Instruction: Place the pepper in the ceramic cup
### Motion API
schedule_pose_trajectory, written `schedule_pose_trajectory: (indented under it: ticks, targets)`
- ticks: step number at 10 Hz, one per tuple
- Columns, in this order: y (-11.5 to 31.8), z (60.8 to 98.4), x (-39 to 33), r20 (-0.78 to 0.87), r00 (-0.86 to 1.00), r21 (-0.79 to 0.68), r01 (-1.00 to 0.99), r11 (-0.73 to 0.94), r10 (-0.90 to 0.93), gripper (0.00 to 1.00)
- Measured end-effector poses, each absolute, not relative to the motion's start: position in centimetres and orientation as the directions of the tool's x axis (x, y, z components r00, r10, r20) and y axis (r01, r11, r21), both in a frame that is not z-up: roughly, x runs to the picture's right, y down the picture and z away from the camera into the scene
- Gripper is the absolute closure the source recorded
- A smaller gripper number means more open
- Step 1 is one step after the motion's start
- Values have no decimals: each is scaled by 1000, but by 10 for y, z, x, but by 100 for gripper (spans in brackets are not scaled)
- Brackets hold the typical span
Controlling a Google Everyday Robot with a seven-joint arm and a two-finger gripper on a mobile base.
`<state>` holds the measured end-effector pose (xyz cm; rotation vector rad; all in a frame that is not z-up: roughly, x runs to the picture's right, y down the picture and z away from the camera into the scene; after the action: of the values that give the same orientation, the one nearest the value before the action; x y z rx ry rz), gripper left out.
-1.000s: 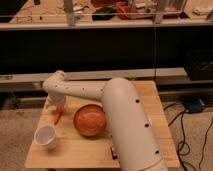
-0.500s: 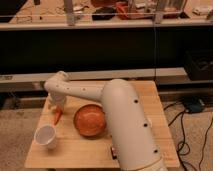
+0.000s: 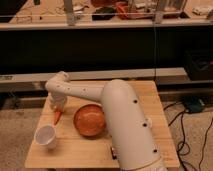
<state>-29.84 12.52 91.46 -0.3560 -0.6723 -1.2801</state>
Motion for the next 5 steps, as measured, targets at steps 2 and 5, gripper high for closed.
schedule_pose_trajectory:
  ticks: [2,5]
  targets:
    - [123,916,-299,638,131,111,960,259,-759,45]
    - [124,921,-300,646,121,107,963,246,-754,58]
